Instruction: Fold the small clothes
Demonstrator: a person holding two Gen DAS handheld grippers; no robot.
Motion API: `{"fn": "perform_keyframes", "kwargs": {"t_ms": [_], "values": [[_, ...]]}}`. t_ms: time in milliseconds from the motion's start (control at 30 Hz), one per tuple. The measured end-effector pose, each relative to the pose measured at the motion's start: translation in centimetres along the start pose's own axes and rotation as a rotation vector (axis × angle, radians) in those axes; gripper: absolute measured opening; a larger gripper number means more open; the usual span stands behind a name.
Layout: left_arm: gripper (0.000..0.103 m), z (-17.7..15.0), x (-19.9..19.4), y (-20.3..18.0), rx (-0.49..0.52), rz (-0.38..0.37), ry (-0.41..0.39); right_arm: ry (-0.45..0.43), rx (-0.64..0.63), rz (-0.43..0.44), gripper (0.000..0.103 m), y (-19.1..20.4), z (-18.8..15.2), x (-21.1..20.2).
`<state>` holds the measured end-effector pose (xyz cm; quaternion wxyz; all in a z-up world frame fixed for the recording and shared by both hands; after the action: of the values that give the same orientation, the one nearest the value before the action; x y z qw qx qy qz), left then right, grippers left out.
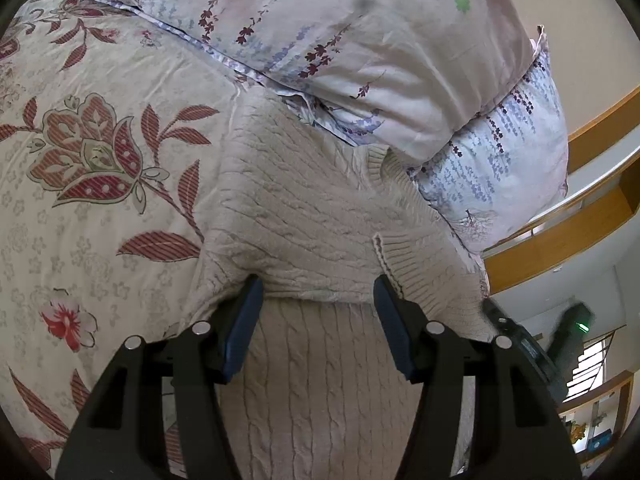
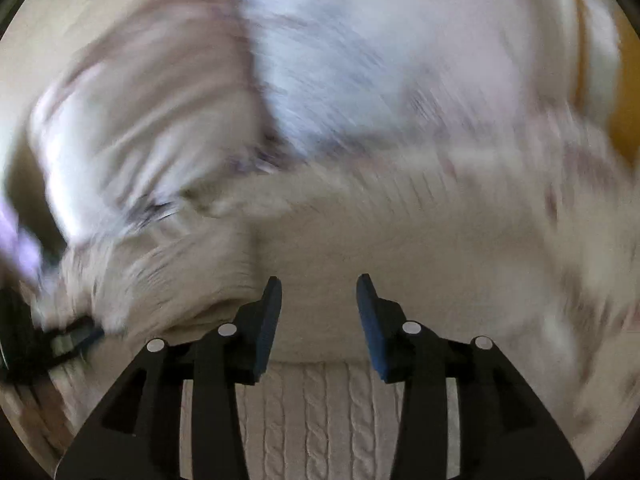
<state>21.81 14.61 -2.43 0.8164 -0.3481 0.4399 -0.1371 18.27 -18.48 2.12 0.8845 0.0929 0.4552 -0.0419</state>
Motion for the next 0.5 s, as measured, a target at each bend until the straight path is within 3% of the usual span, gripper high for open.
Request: {"fn": "perform_keyframes", "kwargs": {"t_ms": [100, 167, 233, 333, 433, 467, 500], "values": [[0.059, 0.0, 0.1, -0.1, 0.010, 0.006, 0.001, -0.067, -0.417, 0.090, 0.056, 7.1, -0.3, -1.7], [0.060, 0.0, 0.1, -0.1, 0.015, 0.010, 0.001, -0.093, -0.675, 0.099, 0.056, 11.5, -2.0, -1.7], [0.060, 0.0, 0.1, -0.1, 0.014, 0.011, 0.001, -0.117, -0.854, 0.079, 0.056, 14.2, -3.6, -1.1], [0.060, 0.0, 0.1, -0.1, 0.018, 0.011, 0.002, -0.106, -1.003, 0.047, 0.056, 16.6, -5.3, 0.7], [0.061, -0.1, 0.2, -0.1, 0.021, 0.010, 0.003, -0.082, -1.033, 0.039, 0.055, 17.4, -5.5, 2.5], [0.061, -0.1, 0.2, -0.1, 0.021, 0.010, 0.003, -0.051, -1.023, 0.047, 0.037, 17.4, -5.6, 3.2], [0.061, -0.1, 0.2, -0.1, 0.021, 0.009, 0.003, -0.022, -0.997, 0.051, 0.007, 17.3, -5.4, 3.9]]}}
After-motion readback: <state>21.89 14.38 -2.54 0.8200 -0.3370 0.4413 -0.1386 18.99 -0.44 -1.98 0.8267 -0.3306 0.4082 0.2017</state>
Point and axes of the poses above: each gripper's, at about its wrist camera, not at the fingertips, and x roughly the way its jaws point, y to its left, z to its top, the point moved 4 cm from there along x, roughly the way its jaws point, and after that the axes turned 3 degrees about -x, right-handed, at the moved point
